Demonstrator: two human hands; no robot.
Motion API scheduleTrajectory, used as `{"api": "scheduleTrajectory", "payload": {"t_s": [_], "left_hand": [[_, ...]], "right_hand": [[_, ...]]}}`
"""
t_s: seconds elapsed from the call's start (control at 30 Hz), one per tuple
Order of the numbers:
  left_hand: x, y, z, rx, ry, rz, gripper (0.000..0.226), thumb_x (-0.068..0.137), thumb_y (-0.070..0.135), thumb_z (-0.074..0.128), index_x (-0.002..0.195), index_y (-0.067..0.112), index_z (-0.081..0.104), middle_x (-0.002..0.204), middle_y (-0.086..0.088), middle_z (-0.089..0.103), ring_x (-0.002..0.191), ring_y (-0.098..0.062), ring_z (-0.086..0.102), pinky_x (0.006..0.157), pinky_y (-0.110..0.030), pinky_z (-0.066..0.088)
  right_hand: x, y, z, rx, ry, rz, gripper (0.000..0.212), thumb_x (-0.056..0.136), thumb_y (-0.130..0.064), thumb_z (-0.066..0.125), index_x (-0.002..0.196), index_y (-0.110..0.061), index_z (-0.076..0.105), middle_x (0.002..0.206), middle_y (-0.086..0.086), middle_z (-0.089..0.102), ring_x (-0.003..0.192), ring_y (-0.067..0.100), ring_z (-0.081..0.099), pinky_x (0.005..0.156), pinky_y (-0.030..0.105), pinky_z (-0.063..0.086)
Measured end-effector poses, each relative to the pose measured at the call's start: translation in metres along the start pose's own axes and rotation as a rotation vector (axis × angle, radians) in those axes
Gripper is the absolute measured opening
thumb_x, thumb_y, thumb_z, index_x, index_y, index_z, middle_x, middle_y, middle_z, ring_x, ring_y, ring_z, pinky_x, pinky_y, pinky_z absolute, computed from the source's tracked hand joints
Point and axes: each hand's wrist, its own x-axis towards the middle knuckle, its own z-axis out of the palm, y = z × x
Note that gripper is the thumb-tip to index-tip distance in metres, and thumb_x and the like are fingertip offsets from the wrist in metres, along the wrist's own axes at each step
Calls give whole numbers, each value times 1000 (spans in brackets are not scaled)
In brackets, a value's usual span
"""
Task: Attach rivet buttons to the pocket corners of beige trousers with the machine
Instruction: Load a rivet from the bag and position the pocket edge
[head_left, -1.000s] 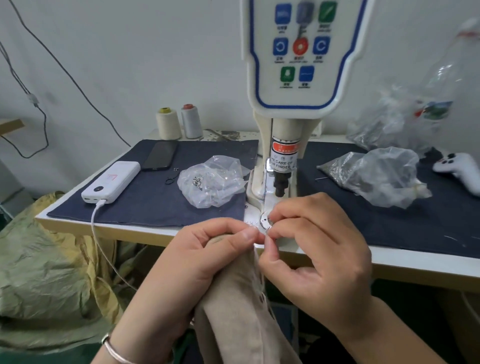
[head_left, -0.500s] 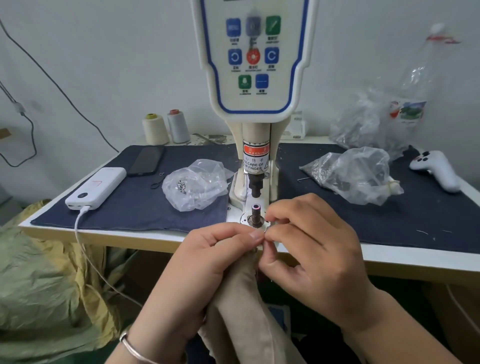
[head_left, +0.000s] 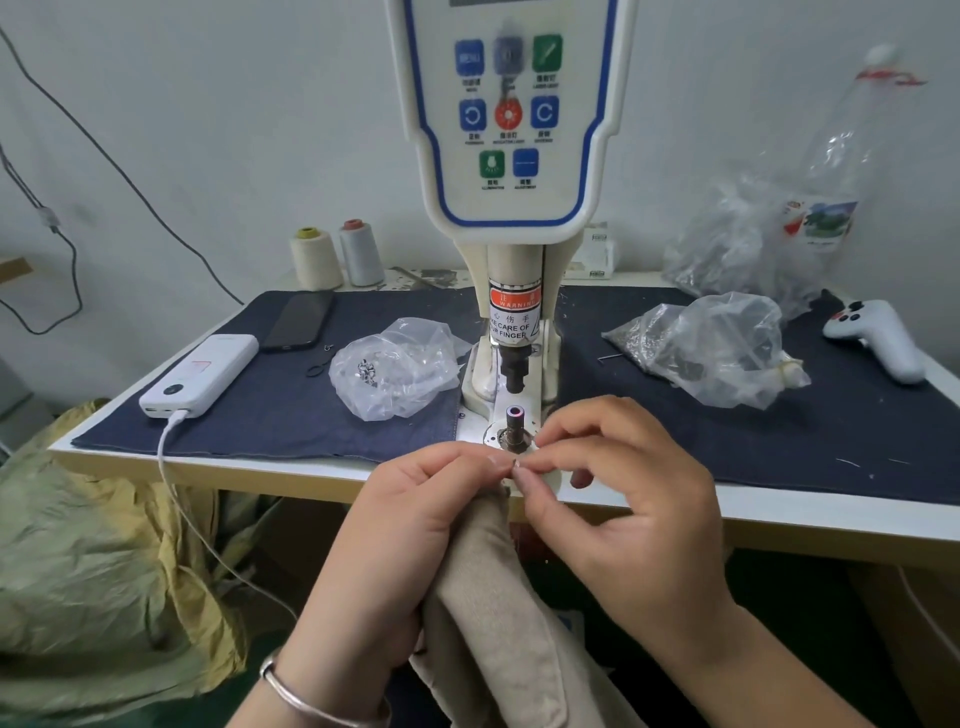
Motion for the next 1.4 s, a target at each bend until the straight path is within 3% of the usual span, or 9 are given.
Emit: {"api": "scheduleTrajectory", "payload": {"t_s": [0.17,0.23,0.37,0.57,0.8,0.9,1.1,1.2,1.4], "left_hand": [[2,0,0,84,-17,19,22,71,29,68,81,14,80,89,-14,76,84,-21,68,86,-39,50],[3,0,0,115,-30,25,22,72,30,66,80,16,80,87,-11,77,84,-19,69,85,-38,50],[4,-2,2,151,-33,27,22,72,33,66,79,19,81,82,-6,76,80,-13,68,80,-33,49],[4,-2,2,164,-63,17,22,71,32,65,78,18,81,81,-7,76,79,-14,66,79,-31,49],[7,-2,1,158,-79,-6,16,80,29,70,82,18,82,82,-6,77,79,-13,68,80,-30,49],[8,-4,0,172,-71,-13,14,85,27,69,84,21,82,89,-3,78,85,-10,70,77,-22,51],[7,-6,-10,150,-46,-43,19,89,22,64,85,18,82,88,-23,74,70,-15,70,59,-19,53],[7,-7,-16,152,-51,-46,17,81,30,69,86,20,82,86,-17,75,72,-15,70,60,-20,53],[12,-11,-27,189,-18,-35,31,73,43,63,90,26,82,88,-7,77,81,-15,68,76,-28,53]], "right_hand": [[8,-1,-11,226,-112,266,18,75,-26,79,78,-9,74,83,-3,65,74,19,61,57,30,49],[12,0,-14,247,-180,306,13,75,-22,79,79,-10,76,83,-4,65,75,17,61,56,28,49],[16,4,-19,206,-276,270,7,75,-9,81,79,-14,78,82,-5,64,78,16,60,57,23,47],[17,10,-22,151,-369,204,7,76,-10,81,80,-14,78,85,-5,63,82,15,57,59,24,45],[15,16,-15,217,-319,248,1,76,-15,76,75,-16,75,84,-7,63,80,15,59,60,24,47],[11,30,-11,277,-257,378,13,78,-7,77,72,-18,74,85,-6,65,78,17,61,61,22,48],[19,71,8,195,-205,513,12,79,-4,74,70,-10,70,80,-7,63,69,11,55,62,16,42],[28,83,19,132,-256,505,13,80,-9,74,70,-15,70,82,-7,62,72,11,56,64,16,44],[41,95,27,202,-344,591,16,79,-14,77,67,-23,71,87,-7,65,79,22,60,67,18,45]]}}
